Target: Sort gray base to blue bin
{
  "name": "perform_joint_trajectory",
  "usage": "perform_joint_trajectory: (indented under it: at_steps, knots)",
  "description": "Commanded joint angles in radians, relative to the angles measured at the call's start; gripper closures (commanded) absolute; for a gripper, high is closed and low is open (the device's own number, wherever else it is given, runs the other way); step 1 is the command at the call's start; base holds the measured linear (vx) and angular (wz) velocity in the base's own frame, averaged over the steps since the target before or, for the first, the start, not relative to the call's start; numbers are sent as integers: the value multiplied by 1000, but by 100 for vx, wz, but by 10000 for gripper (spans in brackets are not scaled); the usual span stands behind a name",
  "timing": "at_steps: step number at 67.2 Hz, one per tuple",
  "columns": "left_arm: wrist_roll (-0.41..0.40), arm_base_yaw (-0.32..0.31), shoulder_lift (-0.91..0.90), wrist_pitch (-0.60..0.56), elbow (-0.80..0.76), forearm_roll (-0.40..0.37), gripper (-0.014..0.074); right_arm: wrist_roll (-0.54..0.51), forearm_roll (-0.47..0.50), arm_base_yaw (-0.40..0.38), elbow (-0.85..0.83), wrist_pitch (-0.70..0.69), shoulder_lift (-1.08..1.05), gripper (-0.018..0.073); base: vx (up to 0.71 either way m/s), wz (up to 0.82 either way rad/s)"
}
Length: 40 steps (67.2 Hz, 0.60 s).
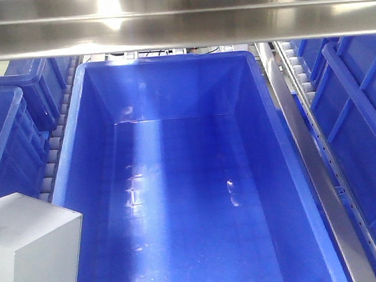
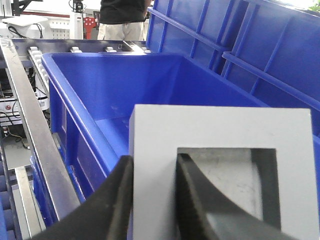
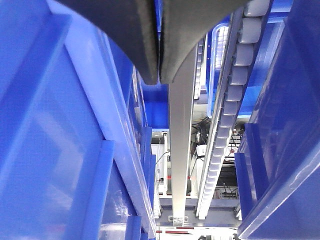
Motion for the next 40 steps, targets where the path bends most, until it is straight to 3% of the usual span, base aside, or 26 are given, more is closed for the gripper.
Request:
perform_joint_trajectory:
  at_steps: [1,40]
  knots:
    - [-7,-5,7,-110,-30,-3,603,-7,-9,-6,5,-80,-7,564,0,0]
    - [-25,-5,7,-134,-30,-12,603,-7,-9,-6,5,-80,-7,564,0,0]
